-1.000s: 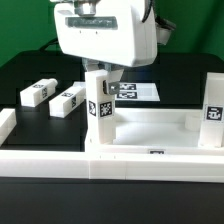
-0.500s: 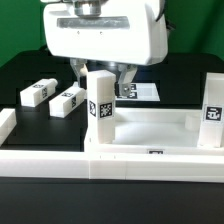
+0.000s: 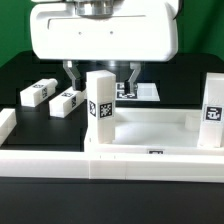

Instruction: Assemble desk

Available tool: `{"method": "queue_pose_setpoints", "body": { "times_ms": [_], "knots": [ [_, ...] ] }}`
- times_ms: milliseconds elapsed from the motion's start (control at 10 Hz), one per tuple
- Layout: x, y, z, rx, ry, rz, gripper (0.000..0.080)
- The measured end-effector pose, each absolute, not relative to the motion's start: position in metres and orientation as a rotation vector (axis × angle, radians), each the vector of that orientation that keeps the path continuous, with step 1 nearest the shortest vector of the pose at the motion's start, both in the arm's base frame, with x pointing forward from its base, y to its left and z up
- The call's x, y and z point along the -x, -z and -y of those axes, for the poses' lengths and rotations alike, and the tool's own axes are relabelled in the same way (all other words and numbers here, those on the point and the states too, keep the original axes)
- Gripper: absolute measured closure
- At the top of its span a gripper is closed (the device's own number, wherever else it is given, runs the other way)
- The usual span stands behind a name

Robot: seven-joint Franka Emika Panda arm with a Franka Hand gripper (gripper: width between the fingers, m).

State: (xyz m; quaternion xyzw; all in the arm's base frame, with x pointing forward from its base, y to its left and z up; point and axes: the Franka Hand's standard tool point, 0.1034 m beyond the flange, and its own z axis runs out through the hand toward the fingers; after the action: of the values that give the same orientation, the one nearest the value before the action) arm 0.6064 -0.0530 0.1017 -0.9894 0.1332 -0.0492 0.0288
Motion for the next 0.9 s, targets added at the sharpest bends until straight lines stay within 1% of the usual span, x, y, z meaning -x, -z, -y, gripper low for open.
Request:
{"method": "queue_pose_setpoints", "body": {
  "times_ms": [200, 700, 900],
  "knots": [
    [-0.6064, -0.1014, 0.0516, 3.083, 0.155, -0.221, 0.0151],
    [-0.6076, -0.1024, 0.0546, 3.113, 0.154, 0.435, 0.0151],
    [-0.6073, -0.1023, 0.0562, 3.100, 0.152, 0.564, 0.0151]
  ]
}}
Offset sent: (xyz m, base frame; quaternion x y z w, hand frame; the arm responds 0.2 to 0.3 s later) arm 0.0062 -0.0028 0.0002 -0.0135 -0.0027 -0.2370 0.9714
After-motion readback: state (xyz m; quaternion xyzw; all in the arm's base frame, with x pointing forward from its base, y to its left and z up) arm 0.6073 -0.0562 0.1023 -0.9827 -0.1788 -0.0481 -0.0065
